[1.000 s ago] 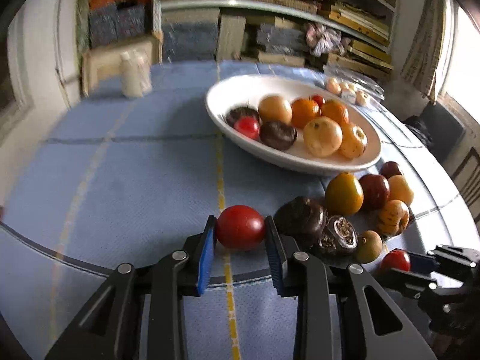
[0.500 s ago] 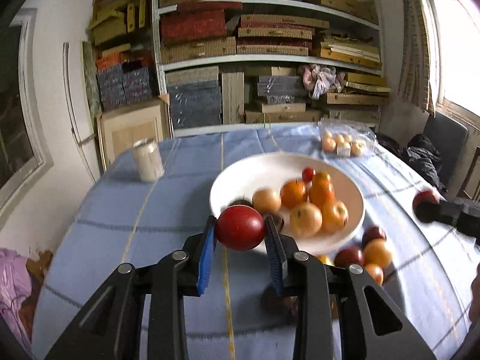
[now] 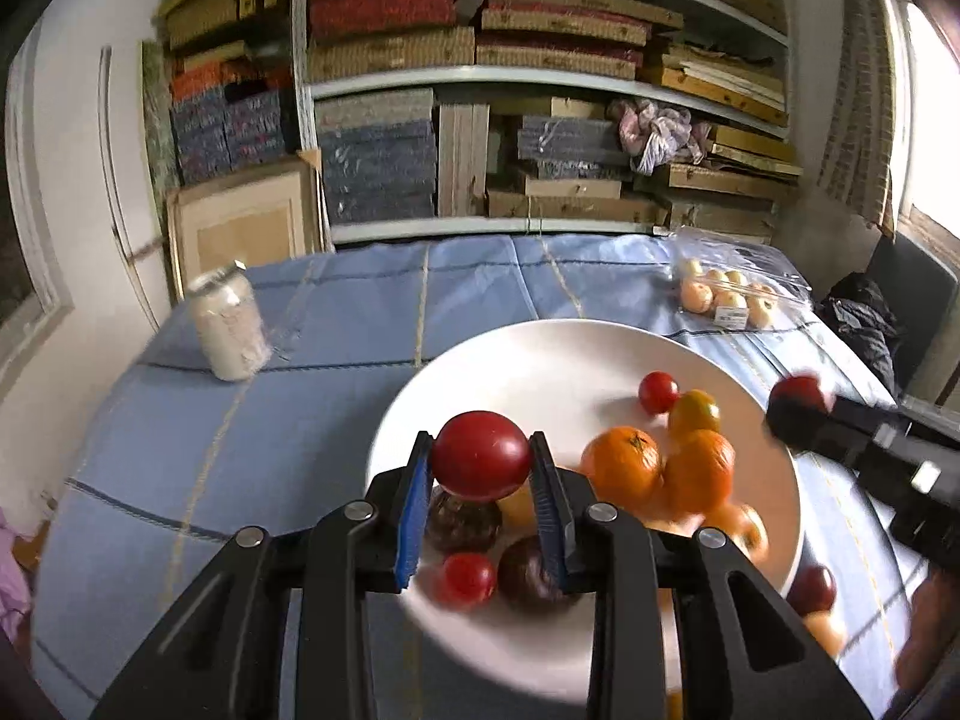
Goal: Organize fruits
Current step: 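Place the tomato on the plate while the right tool places its tomato there, then move the left tool to a dark patterned fruit and grasp it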
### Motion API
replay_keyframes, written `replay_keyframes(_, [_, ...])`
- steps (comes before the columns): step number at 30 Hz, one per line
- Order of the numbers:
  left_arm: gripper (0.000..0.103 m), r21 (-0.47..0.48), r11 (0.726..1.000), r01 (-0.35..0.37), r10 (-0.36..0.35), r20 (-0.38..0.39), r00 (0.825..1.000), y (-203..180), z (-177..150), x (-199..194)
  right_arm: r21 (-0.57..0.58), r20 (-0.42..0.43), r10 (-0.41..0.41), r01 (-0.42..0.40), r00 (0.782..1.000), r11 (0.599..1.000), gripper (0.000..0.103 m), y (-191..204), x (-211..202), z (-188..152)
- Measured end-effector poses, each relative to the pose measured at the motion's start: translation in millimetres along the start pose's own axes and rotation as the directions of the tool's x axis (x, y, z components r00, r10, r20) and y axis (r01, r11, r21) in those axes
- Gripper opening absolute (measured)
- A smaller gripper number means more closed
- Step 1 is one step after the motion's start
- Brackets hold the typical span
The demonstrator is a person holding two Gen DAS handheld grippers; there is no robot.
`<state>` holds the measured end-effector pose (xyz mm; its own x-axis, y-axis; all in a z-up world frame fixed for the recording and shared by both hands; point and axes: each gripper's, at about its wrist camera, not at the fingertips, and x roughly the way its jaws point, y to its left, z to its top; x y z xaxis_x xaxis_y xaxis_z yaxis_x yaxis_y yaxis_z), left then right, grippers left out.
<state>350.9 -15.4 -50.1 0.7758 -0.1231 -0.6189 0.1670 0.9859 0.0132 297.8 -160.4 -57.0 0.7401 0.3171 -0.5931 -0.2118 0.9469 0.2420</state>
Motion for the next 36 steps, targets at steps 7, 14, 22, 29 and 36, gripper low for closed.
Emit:
replay_keyframes(7, [0.034,-0.010,1.000,0.005,-0.006,-0.025,1.000,0.0,-7.9,29.3,-0.051,-0.063,-0.048,0.045,0.997,0.998,0.032,-4.5,37.5,-15.2])
replay_keyframes(14, [0.076,-0.035,0.999,0.007,-0.007,-0.011,1.000,2.8,-6.6,21.3,-0.074,-0.046,-0.038,0.034,0.998,0.997,0.045,-1.0,26.9,-15.3])
replay_keyframes(22, [0.095,-0.075,0.996,-0.046,0.052,0.086,0.995,23.0,-17.3,-42.2,0.021,0.184,0.049,-0.053,0.982,0.998,0.063,-7.8,-75.2,-0.3])
replay_keyframes(29, [0.097,-0.226,0.974,-0.022,0.029,0.029,0.999,59.6,-85.5,-83.3,0.112,0.219,0.030,-0.056,0.975,0.992,0.067,-32.5,-121.4,-73.4])
replay_keyframes(36, [0.097,-0.158,0.987,-0.042,0.042,-0.003,0.999,45.2,-120.2,-102.6,0.124,0.098,0.049,-0.061,0.994,0.990,0.069,-31.5,-120.2,-123.2])
